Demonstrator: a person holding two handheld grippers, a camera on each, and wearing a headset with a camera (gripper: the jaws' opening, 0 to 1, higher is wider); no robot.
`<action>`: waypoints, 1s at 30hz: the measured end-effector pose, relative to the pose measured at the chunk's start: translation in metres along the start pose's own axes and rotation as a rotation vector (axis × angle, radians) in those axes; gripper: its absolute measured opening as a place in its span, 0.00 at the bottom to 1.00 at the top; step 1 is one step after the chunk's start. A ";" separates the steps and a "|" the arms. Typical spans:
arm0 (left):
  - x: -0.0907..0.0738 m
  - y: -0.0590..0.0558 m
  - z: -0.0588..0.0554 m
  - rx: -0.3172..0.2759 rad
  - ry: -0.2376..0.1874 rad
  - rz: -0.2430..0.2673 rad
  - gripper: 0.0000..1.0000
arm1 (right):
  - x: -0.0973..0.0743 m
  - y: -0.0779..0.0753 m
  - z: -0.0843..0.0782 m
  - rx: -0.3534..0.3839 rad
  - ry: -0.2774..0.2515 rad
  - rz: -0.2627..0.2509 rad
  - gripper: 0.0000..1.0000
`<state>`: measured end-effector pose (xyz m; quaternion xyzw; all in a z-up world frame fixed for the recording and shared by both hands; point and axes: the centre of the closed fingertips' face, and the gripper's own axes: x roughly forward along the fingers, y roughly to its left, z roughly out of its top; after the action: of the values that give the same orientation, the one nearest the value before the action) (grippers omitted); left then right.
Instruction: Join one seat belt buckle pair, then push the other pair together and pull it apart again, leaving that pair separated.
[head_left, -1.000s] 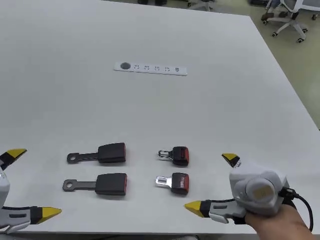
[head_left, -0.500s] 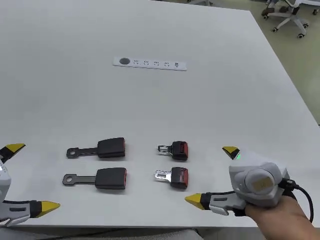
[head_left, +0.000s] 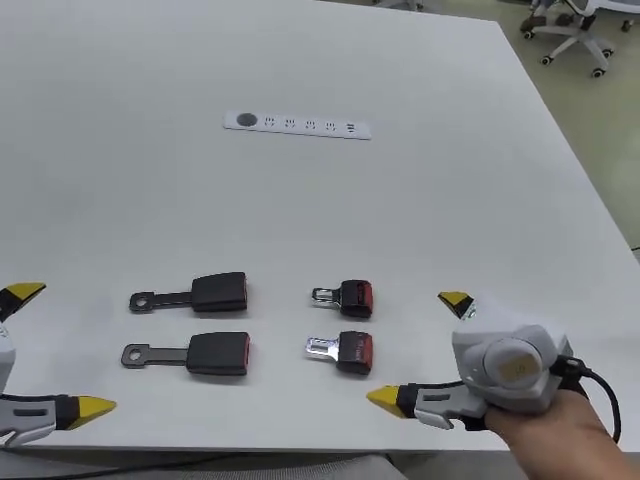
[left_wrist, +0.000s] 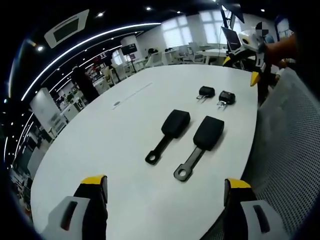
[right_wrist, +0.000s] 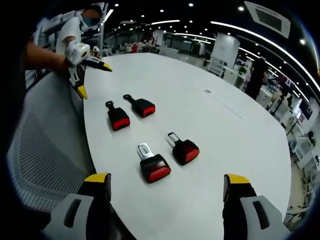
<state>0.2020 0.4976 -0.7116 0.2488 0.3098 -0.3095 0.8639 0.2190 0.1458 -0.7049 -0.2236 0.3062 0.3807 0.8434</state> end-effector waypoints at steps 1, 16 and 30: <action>0.000 0.000 0.000 0.001 0.000 -0.001 0.98 | 0.000 0.000 0.000 -0.001 0.000 0.000 0.94; 0.000 -0.009 -0.001 0.069 0.029 -0.044 0.91 | 0.001 0.006 -0.001 -0.013 0.004 0.018 0.90; -0.001 -0.008 -0.001 0.045 0.031 -0.044 0.85 | 0.006 0.006 0.004 -0.026 -0.037 0.027 0.86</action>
<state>0.1952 0.4927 -0.7132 0.2663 0.3216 -0.3316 0.8460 0.2193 0.1548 -0.7066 -0.2232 0.2884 0.3999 0.8409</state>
